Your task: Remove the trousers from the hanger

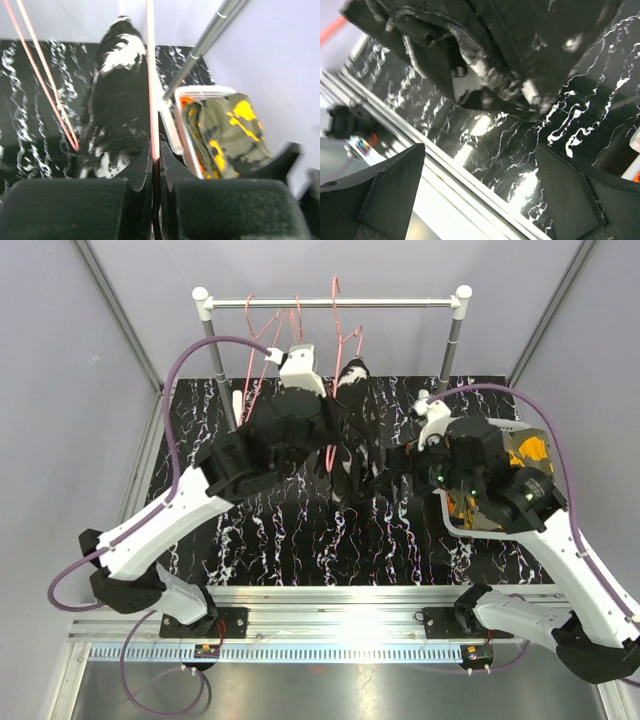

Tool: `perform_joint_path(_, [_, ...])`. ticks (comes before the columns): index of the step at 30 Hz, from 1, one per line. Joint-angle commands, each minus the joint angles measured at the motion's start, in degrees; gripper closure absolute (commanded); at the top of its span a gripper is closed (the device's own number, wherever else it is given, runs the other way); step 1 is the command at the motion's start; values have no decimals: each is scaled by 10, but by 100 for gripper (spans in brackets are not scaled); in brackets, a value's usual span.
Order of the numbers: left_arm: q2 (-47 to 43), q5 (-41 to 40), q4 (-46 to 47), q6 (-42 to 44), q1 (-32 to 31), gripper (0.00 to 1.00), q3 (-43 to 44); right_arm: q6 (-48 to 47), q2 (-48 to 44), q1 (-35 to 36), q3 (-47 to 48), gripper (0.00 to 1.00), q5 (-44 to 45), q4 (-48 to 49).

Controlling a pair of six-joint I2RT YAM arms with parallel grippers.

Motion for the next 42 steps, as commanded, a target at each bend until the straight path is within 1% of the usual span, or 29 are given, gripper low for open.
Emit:
perform_joint_path(1, [-72,-32,130,-62,-18,100,-28,-23,-22,71,-33,1,87,58])
perform_joint_path(3, [-87,-45,132,-78,-28,100,-40,-28,-34,109,-64,1,132,88])
perform_joint_path(4, [-102,-61,130,-83,-40,100,-46,-39,-46,152,-99,0,177,123])
perform_joint_path(6, [-114,-75,134,-95,-51,100,-51,-66,-52,193,-133,0,217,157])
perform_joint_path(7, [-128,-92,141,-96,-64,100,-62,-70,-56,230,-165,1,236,199])
perform_joint_path(8, [-134,-99,148,-97,-71,100,-66,-72,-55,252,-179,1,262,220])
perform_joint_path(9, [-139,-108,158,-100,-77,100,-70,-79,-53,272,-201,1,308,238])
perform_joint_path(10, [-147,-124,165,-100,-89,100,-74,-82,-52,309,-216,1,343,293])
perform_joint_path(12, [-153,-147,177,-97,-101,100,-80,-103,-51,337,-259,1,420,353])
perform_joint_path(13, [-155,-157,185,-94,-111,100,-82,-108,-52,350,-274,1,443,420])
perform_joint_path(14, [-158,-160,193,-92,-115,100,-82,-126,-52,366,-289,1,458,449])
perform_joint_path(15, [-158,-161,194,-90,-117,100,-78,-137,-51,370,-312,1,489,474])
perform_joint_path(16, [-156,-165,193,-89,-123,100,-72,-144,-49,375,-325,0,508,535])
perform_joint_path(17, [-153,-166,195,-83,-126,100,-63,-152,-47,377,-337,1,524,560])
perform_joint_path(18, [-151,-168,195,-79,-130,100,-56,-168,-45,377,-360,0,563,583])
perform_joint_path(19, [-150,-171,193,-75,-134,100,-50,-178,-42,376,-369,1,573,615])
perform_joint_path(21, [-143,-174,191,-64,-139,100,-32,-195,-42,376,-384,0,585,623])
perform_joint_path(23, [-139,-177,184,-57,-142,100,-20,-180,-56,376,-384,1,588,587])
perform_joint_path(24, [-136,-178,184,-54,-142,100,-12,-153,-66,377,-384,1,565,565])
perform_joint_path(25, [-136,-181,184,-54,-143,100,-10,-145,-93,377,-388,1,543,537])
perform_joint_path(26, [-135,-181,184,-52,-143,100,-7,-140,-109,377,-397,1,519,535])
perform_joint_path(27, [-134,-182,185,-52,-143,100,-6,-132,-141,377,-419,0,473,536])
perform_joint_path(31, [-131,-185,188,-50,-145,100,6,-127,-188,376,-450,1,433,550])
perform_joint_path(33, [-129,-187,186,-51,-146,100,10,-125,-193,376,-446,0,407,544])
perform_joint_path(37, [-133,-189,190,-60,-147,100,8,-140,-157,377,-434,1,435,567])
perform_joint_path(39, [-136,-190,195,-64,-148,100,3,-146,-126,376,-415,1,438,576])
perform_joint_path(42, [-136,-191,195,-67,-148,100,4,-160,-105,377,-410,0,444,604])
